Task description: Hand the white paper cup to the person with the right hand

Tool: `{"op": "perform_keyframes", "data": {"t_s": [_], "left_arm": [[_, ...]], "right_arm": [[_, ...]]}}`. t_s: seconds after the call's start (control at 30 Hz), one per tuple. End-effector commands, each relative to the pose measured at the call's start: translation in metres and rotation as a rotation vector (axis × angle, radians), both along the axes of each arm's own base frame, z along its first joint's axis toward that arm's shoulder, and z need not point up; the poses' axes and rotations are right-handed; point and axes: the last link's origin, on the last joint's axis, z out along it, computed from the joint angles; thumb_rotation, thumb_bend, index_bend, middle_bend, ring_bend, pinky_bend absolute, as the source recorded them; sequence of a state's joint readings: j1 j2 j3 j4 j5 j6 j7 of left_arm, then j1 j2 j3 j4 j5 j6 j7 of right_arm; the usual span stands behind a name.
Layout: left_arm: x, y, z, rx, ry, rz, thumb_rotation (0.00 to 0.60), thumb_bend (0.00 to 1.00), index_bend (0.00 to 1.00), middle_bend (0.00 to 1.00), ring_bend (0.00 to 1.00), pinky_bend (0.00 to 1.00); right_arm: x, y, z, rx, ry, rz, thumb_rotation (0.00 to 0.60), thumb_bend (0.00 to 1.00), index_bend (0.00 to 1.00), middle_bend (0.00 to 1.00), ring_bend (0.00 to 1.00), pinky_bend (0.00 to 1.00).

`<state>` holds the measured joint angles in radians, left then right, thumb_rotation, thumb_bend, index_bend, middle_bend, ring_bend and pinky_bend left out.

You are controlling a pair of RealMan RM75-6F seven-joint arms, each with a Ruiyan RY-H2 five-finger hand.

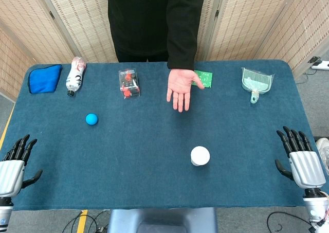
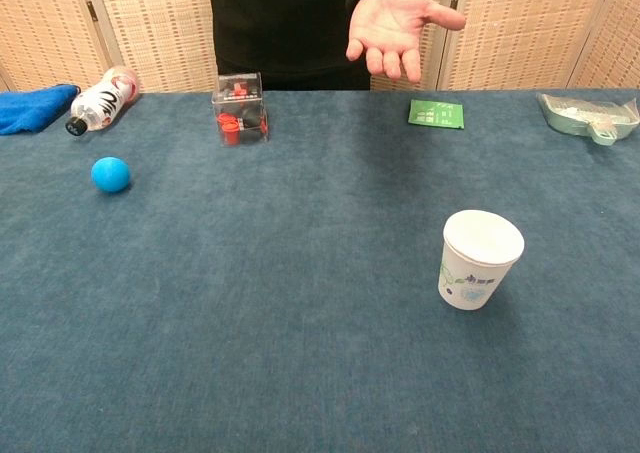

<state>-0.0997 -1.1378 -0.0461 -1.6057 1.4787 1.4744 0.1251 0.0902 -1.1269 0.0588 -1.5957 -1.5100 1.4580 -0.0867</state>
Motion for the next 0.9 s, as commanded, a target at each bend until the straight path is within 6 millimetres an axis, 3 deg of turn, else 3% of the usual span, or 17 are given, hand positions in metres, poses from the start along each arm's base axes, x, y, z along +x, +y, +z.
{"op": "perform_keyframes", "data": {"t_s": [0.03, 0.23, 0.37, 0.67, 0.9], "left_arm": [[0.0, 0.002, 0.0, -0.003, 0.0, 0.004, 0.6, 0.32, 0.09, 0.0, 0.0, 0.25], [0.001, 0.002, -0.003, -0.006, 0.004, 0.007, 0.6, 0.32, 0.09, 0.0, 0.0, 0.25], [0.002, 0.004, -0.002, -0.007, -0.012, 0.002, 0.6, 0.32, 0.09, 0.0, 0.0, 0.25], [-0.011, 0.005, 0.009, 0.004, -0.053, 0.086, 0.6, 0.32, 0.09, 0.0, 0.0, 0.25], [-0.013, 0.002, 0.017, 0.006, -0.099, 0.09, 0.6, 0.32, 0.09, 0.0, 0.0, 0.25]], "right_arm": [[-0.002, -0.002, -0.002, 0.025, -0.002, -0.01, 0.6, 0.28, 0.0, 0.0, 0.0, 0.0], [0.001, 0.001, -0.006, 0.13, -0.061, -0.005, 0.6, 0.28, 0.0, 0.0, 0.0, 0.0], [0.014, -0.001, -0.014, 0.232, -0.099, 0.039, 0.6, 0.27, 0.0, 0.0, 0.0, 0.0], [0.085, -0.037, -0.055, 0.513, -0.092, 0.199, 0.6, 0.19, 0.0, 0.0, 0.0, 0.0], [0.124, -0.068, -0.094, 0.614, -0.068, 0.236, 0.6, 0.18, 0.0, 0.0, 0.0, 0.0]]}}
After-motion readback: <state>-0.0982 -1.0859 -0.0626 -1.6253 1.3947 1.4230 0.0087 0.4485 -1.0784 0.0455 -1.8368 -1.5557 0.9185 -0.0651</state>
